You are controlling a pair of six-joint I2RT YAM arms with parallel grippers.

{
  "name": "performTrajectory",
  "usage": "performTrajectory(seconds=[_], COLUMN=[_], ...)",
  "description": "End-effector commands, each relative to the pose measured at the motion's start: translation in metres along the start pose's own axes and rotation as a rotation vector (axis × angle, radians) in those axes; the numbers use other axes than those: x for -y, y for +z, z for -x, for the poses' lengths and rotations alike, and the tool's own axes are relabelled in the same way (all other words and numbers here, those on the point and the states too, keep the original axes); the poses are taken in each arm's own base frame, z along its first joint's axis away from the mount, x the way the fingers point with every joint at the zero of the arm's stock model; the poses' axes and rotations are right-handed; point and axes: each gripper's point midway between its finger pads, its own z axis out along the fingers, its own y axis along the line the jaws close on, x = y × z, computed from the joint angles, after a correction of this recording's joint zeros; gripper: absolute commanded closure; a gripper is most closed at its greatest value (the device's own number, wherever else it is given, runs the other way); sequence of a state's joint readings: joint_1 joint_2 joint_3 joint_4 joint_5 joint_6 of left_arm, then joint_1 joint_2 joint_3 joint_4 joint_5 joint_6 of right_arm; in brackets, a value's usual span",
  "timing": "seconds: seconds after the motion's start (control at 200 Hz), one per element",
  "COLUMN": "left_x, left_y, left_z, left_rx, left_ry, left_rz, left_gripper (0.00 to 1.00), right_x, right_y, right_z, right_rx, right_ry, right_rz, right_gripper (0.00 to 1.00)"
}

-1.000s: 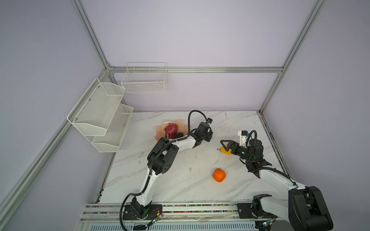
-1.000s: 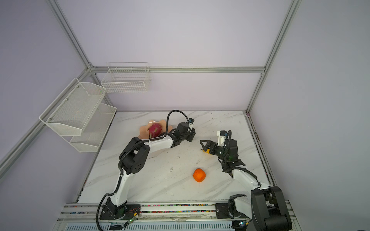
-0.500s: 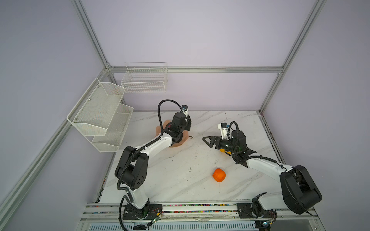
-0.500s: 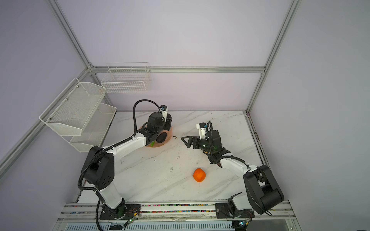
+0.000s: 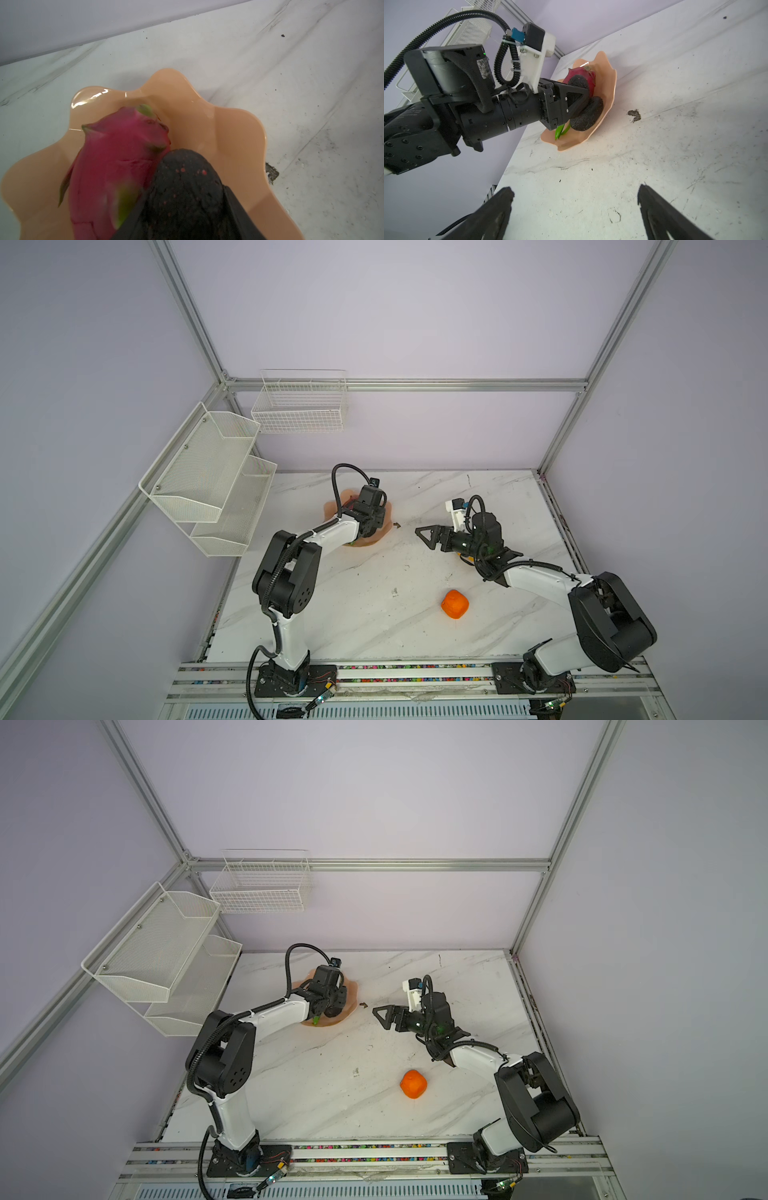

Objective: Arrange fruit in a fruit bowl
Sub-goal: Place the fruit in the fruit bowl.

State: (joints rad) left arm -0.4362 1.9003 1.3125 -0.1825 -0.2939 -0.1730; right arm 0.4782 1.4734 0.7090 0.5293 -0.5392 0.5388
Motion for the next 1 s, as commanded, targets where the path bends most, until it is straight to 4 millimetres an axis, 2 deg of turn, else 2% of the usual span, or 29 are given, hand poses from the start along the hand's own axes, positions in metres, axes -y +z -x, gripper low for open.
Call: performTrajectory(seconds=[0.0, 0.27, 0.485, 0.685, 0.805, 0.995], left_x=[0.001, 0.004, 0.006, 0.005, 0.003, 0.003], left_y=[-0.007, 0.003, 0.019, 0.022, 0.013, -0.023], left_z=[0.045, 0.054, 0.055, 0.056, 0.062, 0.081], left_rx=[0.102, 0.121, 0.102, 0.099, 0.119, 0.196], left_ry=[-0.041, -0.032, -0.014, -0.007, -0.014, -0.035], left_rz=[-0.003, 0.004, 0.021, 0.033, 0.028, -0.022], left_gripper=[0.54, 0.51, 0.46, 0.34, 0.30, 0.27], right_x=[-0.009, -0.005, -0.003, -0.001, -0.001, -0.004], right_y=[-0.004, -0.002, 0.000, 0.000, -0.001, -0.005], right_z=[0.008, 0.006, 0.003, 0.001, 0.002, 0.004], right_rx=[0.039, 0.032, 0.023, 0.021, 0.022, 0.028], right_ry=[-0.014, -0.009, -0.005, -0.003, -0.003, -0.013], right_rz=[0.017, 0.008, 0.008, 0.001, -0.001, -0.003], right_gripper=[0.03, 0.03, 0.03, 0.03, 0.03, 0.03])
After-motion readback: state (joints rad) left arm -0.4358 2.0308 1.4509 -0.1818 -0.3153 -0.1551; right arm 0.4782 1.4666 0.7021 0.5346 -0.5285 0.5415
